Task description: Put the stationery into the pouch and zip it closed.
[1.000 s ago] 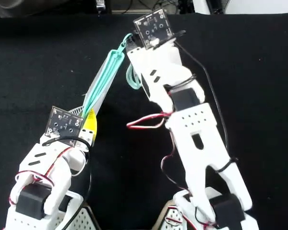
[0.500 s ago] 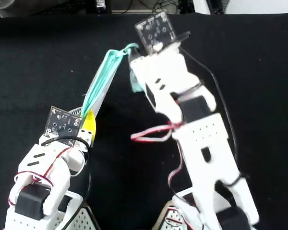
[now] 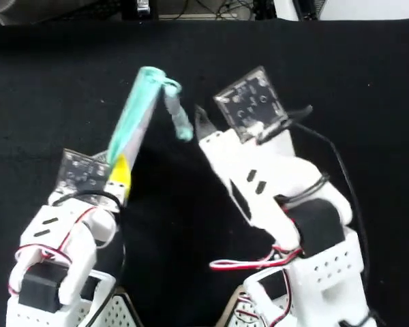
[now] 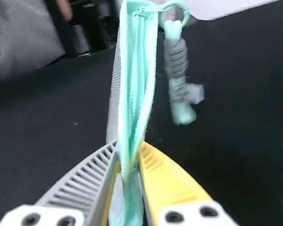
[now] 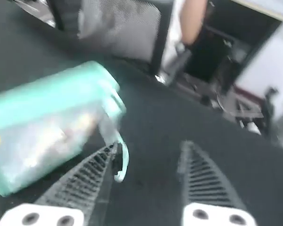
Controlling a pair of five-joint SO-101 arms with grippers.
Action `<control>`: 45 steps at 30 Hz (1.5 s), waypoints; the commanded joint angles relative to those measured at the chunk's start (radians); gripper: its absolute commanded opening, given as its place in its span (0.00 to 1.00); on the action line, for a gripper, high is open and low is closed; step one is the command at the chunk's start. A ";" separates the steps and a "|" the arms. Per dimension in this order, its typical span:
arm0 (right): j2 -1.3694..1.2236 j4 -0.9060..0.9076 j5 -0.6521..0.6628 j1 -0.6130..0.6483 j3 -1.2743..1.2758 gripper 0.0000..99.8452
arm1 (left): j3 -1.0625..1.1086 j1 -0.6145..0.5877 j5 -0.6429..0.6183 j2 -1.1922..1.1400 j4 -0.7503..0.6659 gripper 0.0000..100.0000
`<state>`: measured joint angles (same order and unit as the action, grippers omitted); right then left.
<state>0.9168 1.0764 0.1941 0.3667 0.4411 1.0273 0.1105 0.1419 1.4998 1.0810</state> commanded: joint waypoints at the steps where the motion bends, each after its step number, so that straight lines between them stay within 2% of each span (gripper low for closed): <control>1: 0.084 -0.052 0.002 -0.126 0.173 0.01 | -0.137 -0.130 0.008 -0.026 0.054 0.03; 3: 0.139 -0.104 0.002 -0.206 0.291 0.04 | -0.194 -0.170 0.017 -0.028 0.069 0.03; 9: 0.334 -0.155 0.003 -0.414 0.570 0.04 | -0.254 -0.177 0.147 -0.081 0.034 0.03; 14: 0.512 -0.153 0.117 -0.503 0.737 0.04 | -0.282 -0.165 0.141 -0.318 -0.124 0.03; 18: 0.651 -0.086 0.158 -0.542 0.816 0.04 | -0.449 -0.176 0.147 -0.583 -0.196 0.03; 21: 0.751 -0.017 0.157 -0.543 0.849 0.04 | -0.662 -0.229 0.147 -0.752 -0.172 0.03; 25: 0.868 0.025 0.157 -0.537 0.889 0.04 | -0.935 -0.236 0.147 -0.928 -0.015 0.03; 29: 0.946 0.031 0.155 -0.537 0.938 0.04 | -1.033 -0.171 0.147 -1.048 0.104 0.03; 33: 0.955 0.031 0.155 -0.537 0.980 0.04 | -0.981 -0.056 0.141 -1.112 0.121 0.03; 36: 0.954 0.031 0.150 -0.539 0.986 0.04 | -0.889 0.064 0.140 -1.143 0.063 0.03; 39: 0.954 0.031 0.150 -0.542 0.984 0.04 | -0.797 0.160 0.140 -1.166 -0.054 0.03; 42: 0.954 0.043 0.155 -0.543 0.986 0.04 | -0.734 0.213 0.140 -1.185 -0.175 0.03; 45: 0.954 0.077 0.155 -0.543 0.981 0.04 | -0.710 0.239 0.140 -1.211 -0.219 0.05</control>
<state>1.8067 1.1347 0.3445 -0.1626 1.4308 0.2954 0.3406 0.2877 0.2984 0.8999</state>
